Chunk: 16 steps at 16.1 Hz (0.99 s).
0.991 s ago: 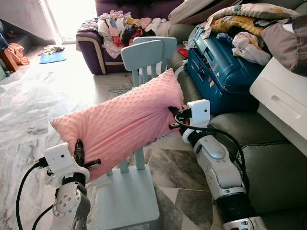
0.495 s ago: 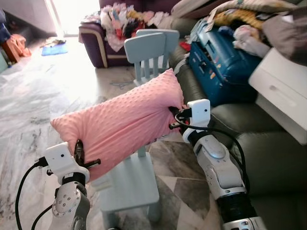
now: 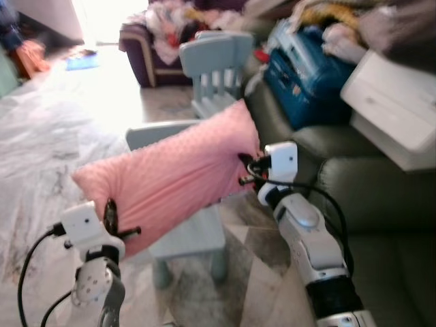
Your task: Move the pillow to the sofa
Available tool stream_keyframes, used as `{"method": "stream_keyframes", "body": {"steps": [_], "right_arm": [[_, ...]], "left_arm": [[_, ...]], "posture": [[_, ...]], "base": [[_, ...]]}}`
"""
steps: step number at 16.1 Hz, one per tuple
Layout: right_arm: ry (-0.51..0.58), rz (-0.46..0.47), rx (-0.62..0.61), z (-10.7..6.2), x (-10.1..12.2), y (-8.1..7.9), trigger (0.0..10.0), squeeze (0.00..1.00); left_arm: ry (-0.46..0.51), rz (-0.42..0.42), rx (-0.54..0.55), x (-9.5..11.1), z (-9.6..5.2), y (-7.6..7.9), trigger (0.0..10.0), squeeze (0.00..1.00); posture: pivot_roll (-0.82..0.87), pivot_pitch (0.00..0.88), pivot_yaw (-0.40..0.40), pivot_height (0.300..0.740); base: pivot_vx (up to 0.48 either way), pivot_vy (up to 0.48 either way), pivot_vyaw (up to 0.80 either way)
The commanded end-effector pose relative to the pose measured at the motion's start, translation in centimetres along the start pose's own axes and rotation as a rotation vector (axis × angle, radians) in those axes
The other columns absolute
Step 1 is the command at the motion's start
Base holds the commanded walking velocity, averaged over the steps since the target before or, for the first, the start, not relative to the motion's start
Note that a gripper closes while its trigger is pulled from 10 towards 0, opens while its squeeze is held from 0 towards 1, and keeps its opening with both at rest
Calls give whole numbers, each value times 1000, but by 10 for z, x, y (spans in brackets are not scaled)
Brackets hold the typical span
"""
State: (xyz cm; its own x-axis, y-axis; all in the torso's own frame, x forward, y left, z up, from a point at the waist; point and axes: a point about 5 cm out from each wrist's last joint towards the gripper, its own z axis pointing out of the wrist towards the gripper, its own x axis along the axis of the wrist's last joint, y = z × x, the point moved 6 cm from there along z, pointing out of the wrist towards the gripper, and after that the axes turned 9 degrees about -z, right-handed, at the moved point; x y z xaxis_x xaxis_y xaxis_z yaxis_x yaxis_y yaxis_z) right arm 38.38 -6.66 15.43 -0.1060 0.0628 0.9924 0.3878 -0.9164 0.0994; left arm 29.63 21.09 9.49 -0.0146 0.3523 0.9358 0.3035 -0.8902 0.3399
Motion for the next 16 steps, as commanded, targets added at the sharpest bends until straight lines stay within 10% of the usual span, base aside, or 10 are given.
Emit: {"method": "stream_keyframes", "body": {"steps": [1,16], "right_arm": [[40,-8,-52,-1,12,15,10000,0],[31,-14,-50,4,16,18,10000,0]], "left_arm": [[-11,4,42,-3,-3,-10,10000,0],[35,-46,21,13,14,-10,10000,0]], "posture": [[-168,65,24,740],[-186,60,10,740]], "base": [[-315,0,0],[-58,0,-210]]}}
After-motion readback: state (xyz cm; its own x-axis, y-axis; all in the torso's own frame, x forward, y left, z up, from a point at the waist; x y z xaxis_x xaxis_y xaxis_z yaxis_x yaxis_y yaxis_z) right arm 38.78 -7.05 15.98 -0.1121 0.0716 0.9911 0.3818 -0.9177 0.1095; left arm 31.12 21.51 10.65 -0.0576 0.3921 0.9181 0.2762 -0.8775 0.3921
